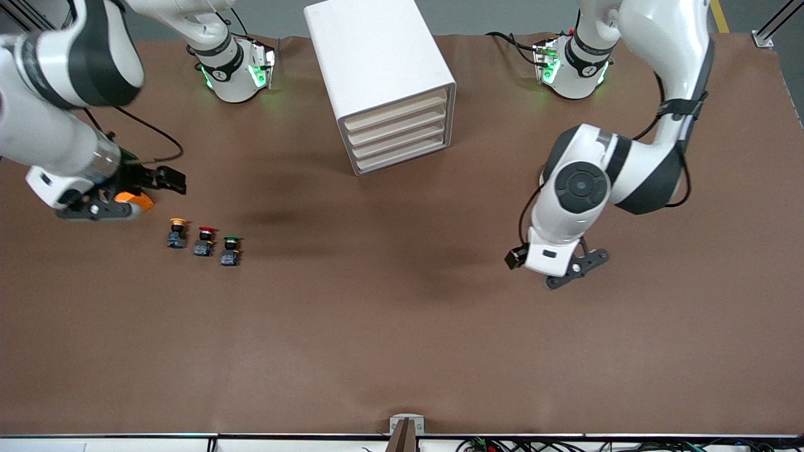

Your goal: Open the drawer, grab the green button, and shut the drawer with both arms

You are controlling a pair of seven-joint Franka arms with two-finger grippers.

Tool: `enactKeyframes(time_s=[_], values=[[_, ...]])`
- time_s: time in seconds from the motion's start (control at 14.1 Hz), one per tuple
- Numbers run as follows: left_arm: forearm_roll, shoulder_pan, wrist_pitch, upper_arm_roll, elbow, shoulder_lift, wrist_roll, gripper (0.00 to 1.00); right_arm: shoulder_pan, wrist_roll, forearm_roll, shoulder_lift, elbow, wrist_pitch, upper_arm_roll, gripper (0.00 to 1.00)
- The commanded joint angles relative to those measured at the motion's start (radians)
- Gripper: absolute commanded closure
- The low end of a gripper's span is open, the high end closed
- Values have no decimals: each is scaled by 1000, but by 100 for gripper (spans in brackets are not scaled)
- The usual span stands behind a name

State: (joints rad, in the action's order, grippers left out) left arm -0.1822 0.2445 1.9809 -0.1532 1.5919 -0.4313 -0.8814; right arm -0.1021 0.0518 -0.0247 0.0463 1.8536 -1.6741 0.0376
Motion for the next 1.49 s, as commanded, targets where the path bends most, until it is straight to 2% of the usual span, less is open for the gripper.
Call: enactKeyframes(time_s=[0.0,0.21,0.5,0.71,0.93,1.0,1.42], values=[[-19,-80,-30,-6,7,83,181,0,41,-26,3,15,-120,121,-8,0],[-19,-135,-37,-8,7,147,304,0,97,-101,6,14,-217,178,-10,0],[-17,-166,-193,7,7,271,479,0,113,-115,20,4,-326,221,-10,0],[-2,-200,-275,6,8,360,568,0,102,-116,19,-6,-333,223,-15,0],[12,-212,-290,7,36,423,645,0,102,-118,12,-9,-333,221,-16,0],[50,-235,-297,7,42,446,689,0,101,-116,14,-11,-333,221,-18,0],[136,-274,-378,11,22,490,740,0,101,-106,12,-9,-338,221,-18,0]])
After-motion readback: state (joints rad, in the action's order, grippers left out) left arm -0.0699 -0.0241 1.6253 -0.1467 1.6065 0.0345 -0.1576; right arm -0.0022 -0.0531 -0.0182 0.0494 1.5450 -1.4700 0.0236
